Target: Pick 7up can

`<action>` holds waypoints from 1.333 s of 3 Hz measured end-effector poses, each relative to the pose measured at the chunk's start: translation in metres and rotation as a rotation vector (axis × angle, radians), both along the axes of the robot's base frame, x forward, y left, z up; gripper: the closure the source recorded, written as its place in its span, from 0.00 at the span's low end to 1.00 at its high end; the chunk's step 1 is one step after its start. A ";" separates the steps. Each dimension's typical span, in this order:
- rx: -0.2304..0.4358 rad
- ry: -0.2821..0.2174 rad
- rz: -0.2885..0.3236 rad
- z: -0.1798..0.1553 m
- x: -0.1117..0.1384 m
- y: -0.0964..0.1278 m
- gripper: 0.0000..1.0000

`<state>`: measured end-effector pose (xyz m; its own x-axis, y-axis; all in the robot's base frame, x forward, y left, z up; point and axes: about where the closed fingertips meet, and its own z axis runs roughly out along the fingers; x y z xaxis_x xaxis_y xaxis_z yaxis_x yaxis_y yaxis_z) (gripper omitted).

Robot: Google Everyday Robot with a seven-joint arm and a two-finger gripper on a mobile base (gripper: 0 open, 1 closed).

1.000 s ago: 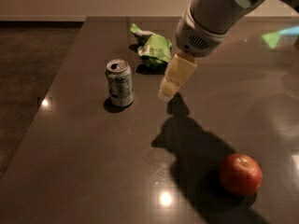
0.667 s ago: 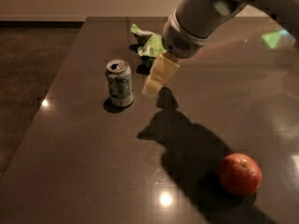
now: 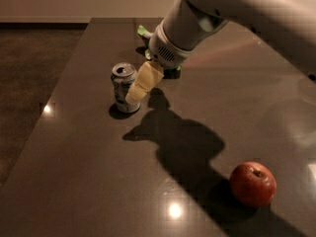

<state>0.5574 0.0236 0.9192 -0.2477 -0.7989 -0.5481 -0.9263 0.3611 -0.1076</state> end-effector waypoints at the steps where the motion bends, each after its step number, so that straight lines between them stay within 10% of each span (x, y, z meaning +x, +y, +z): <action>1: 0.041 0.031 0.017 -0.010 0.001 0.022 0.00; 2: 0.071 0.042 0.033 -0.017 0.002 0.038 0.00; 4: 0.111 0.035 0.064 -0.020 0.001 0.053 0.42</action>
Offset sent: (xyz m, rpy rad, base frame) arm 0.0060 0.0536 -0.0245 0.1117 0.0525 0.0453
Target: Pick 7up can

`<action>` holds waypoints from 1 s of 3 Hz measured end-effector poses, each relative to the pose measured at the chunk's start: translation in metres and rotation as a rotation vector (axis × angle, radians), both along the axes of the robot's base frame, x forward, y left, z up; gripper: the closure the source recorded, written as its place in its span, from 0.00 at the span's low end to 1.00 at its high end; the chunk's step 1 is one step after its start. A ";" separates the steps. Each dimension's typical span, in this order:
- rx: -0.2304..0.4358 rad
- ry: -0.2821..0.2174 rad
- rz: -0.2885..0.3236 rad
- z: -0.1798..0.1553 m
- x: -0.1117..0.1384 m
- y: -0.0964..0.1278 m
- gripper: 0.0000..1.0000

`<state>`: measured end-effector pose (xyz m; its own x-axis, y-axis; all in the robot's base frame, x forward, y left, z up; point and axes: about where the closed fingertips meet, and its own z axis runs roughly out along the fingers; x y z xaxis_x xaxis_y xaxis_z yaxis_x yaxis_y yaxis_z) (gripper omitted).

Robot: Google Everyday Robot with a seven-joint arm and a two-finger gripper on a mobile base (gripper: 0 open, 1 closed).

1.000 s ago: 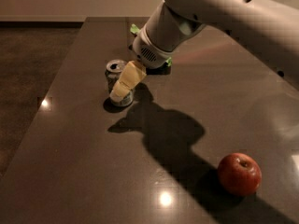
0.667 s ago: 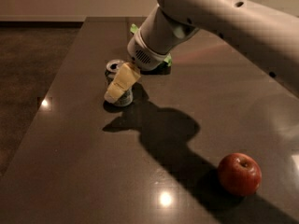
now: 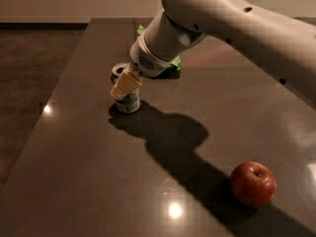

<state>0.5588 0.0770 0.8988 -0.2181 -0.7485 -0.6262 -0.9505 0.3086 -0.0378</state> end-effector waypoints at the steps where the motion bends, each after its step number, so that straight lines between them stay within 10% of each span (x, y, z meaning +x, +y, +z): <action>1: 0.036 0.000 0.017 0.010 -0.003 -0.002 0.65; 3: 0.092 -0.036 0.099 0.072 -0.015 -0.011 1.00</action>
Offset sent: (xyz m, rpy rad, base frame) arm -0.0124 -0.0213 0.0748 0.1275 -0.0222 0.0757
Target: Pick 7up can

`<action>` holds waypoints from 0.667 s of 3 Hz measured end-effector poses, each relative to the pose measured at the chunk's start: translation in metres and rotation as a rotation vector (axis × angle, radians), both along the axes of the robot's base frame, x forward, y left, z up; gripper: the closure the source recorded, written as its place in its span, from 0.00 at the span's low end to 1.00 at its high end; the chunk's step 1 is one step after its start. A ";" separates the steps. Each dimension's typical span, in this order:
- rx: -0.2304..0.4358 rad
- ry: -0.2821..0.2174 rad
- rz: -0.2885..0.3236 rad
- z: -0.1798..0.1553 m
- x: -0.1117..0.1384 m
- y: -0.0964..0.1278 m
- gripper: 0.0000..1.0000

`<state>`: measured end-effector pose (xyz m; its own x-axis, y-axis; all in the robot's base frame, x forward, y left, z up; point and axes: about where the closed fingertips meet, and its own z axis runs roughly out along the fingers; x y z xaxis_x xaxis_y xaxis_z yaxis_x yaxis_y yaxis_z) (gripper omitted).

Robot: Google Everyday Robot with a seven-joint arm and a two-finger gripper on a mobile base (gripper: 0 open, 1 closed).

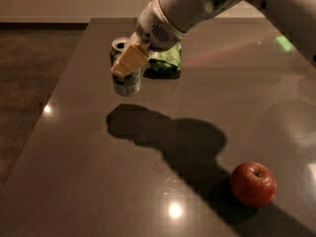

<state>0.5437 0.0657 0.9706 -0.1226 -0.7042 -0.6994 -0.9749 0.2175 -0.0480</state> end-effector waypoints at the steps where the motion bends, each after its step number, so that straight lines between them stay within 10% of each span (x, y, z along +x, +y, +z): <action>1: -0.010 -0.032 0.074 0.031 -0.011 0.002 1.00; 2: -0.022 -0.054 0.149 0.052 -0.022 0.003 1.00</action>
Offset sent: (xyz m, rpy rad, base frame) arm -0.0309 0.0005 0.0735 -0.0308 -0.0767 0.2213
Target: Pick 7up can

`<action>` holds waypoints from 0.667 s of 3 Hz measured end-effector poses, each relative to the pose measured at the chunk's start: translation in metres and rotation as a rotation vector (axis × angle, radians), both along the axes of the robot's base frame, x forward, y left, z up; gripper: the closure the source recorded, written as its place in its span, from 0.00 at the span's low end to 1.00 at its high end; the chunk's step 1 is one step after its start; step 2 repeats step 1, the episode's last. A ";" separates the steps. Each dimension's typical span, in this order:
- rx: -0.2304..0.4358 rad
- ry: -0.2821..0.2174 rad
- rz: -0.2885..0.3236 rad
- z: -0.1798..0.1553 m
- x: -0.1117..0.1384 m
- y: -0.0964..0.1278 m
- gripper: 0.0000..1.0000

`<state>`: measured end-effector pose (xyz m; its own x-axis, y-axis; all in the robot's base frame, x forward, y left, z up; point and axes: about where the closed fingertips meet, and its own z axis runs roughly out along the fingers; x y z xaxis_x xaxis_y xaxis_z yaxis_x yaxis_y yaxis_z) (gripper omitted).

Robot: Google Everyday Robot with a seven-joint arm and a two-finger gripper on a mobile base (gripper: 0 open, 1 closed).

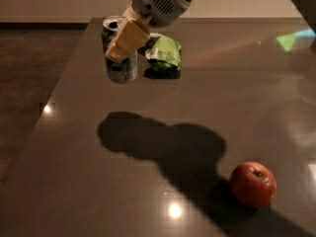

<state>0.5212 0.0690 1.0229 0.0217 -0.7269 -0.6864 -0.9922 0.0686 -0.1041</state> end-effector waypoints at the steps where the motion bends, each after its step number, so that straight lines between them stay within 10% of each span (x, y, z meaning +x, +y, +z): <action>1: 0.000 0.000 0.000 0.000 0.000 0.000 1.00; 2: 0.000 0.000 0.000 0.000 0.000 0.000 1.00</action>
Offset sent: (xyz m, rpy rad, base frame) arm 0.0000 0.0000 0.0000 0.0000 0.0000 0.0000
